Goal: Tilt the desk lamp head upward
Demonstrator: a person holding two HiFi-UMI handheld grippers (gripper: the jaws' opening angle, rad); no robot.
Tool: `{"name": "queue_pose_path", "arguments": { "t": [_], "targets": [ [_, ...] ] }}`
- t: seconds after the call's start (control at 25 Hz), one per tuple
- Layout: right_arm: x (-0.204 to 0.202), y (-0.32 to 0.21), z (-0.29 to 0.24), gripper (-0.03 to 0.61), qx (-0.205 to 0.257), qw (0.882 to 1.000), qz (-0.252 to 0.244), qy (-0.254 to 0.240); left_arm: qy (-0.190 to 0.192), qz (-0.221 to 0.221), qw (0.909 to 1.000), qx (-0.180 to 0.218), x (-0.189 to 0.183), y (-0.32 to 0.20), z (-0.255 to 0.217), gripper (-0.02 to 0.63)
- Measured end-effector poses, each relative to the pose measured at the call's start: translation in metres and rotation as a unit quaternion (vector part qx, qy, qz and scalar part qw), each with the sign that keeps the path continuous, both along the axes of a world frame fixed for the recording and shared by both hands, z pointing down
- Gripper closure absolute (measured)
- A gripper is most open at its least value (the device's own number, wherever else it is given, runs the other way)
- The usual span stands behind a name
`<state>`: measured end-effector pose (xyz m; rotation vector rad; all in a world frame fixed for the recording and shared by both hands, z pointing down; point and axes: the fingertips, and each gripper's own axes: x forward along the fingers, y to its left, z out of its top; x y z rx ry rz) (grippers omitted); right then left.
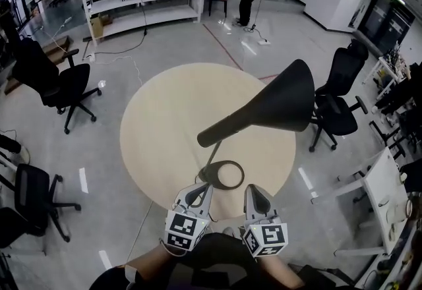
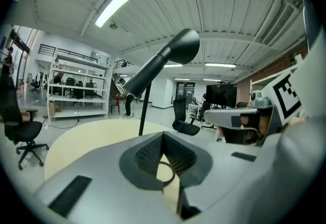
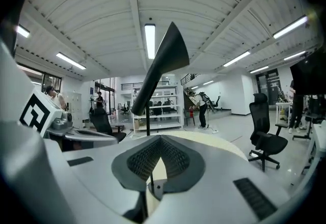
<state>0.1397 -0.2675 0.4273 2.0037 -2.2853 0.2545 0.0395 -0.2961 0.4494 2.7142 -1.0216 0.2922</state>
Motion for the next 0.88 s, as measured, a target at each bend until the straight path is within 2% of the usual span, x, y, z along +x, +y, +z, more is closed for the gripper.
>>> {"name": "queue_pose_path", "arguments": {
  "t": [0.32, 0.44, 0.68, 0.88],
  "targets": [
    [-0.051, 0.015, 0.057, 0.563, -0.074, 0.997, 0.02, 0.018, 0.003, 0.035, 0.9981, -0.051, -0.031, 0.02, 0.058, 0.569],
    [-0.059, 0.023, 0.058, 0.563, -0.078, 0.996, 0.029, 0.022, 0.005, 0.037, 0.9986, -0.038, -0.046, 0.021, 0.054, 0.569],
    [-0.067, 0.036, 0.051, 0.563, -0.065, 0.997, 0.021, 0.02, 0.006, 0.007, 0.9998, -0.016, -0.065, 0.035, 0.04, 0.569],
    [-0.056, 0.08, 0.052, 0.563, -0.054, 0.998, 0.017, 0.023, 0.006, -0.015, 0.9998, -0.008, -0.055, 0.081, 0.04, 0.569]
  ]
}}
